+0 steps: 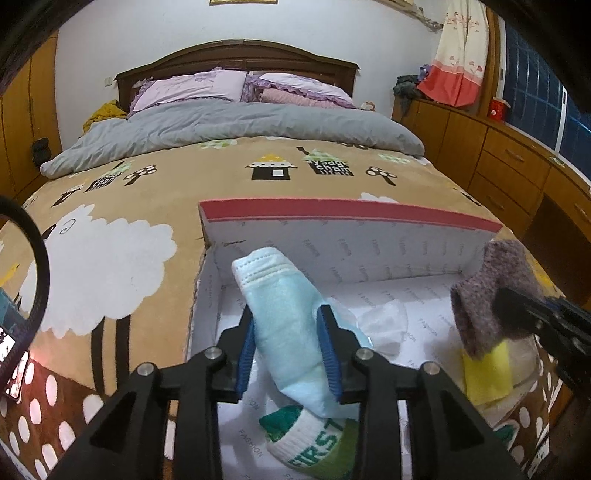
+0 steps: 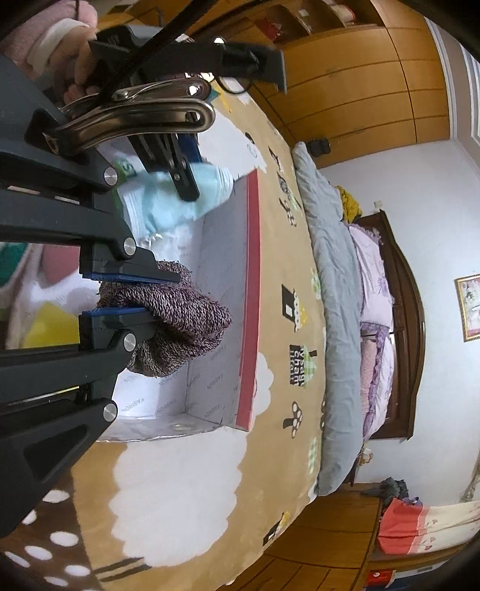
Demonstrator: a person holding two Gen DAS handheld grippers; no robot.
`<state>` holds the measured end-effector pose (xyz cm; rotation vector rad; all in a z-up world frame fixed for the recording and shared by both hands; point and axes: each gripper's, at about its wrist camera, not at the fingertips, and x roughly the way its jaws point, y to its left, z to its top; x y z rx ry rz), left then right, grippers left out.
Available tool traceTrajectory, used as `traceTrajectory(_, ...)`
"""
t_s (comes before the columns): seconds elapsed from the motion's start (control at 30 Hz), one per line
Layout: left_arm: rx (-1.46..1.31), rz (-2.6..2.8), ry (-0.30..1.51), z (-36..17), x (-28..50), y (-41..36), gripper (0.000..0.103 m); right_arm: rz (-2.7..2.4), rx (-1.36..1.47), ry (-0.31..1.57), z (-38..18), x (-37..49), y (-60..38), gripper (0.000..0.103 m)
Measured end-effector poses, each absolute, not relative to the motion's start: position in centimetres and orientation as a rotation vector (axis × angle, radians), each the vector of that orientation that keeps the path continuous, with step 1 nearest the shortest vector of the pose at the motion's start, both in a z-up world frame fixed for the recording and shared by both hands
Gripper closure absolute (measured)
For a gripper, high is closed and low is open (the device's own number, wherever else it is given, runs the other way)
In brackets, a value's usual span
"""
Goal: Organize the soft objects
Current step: 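Carry the blue mask with the left gripper while the right carries the grey sock into the box, then open both grippers to drop the mask and grey sock in the box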
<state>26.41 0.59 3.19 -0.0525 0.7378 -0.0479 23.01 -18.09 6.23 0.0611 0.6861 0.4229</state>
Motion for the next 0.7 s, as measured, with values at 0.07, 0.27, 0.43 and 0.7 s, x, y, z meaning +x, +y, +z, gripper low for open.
traceTrajectory(0.07,-0.051,-0.046,0.741,3.1,26.4,0.5,0.064,0.414,0.061,0.696,5.9,23.7,-18.2,0.092)
traceTrajectory(0.27,-0.05,-0.04,0.745,3.0,26.3,0.5,0.06,0.382,0.074,0.732,5.0,25.8,-18.8,0.092)
traceTrajectory(0.43,-0.05,-0.04,0.752,3.1,26.4,0.5,0.05,0.364,0.088,0.757,4.3,26.4,-19.4,0.088)
traceTrajectory(0.7,-0.049,-0.037,0.75,3.7,25.9,0.3,0.04,0.342,0.101,0.734,5.0,26.1,-20.0,0.057)
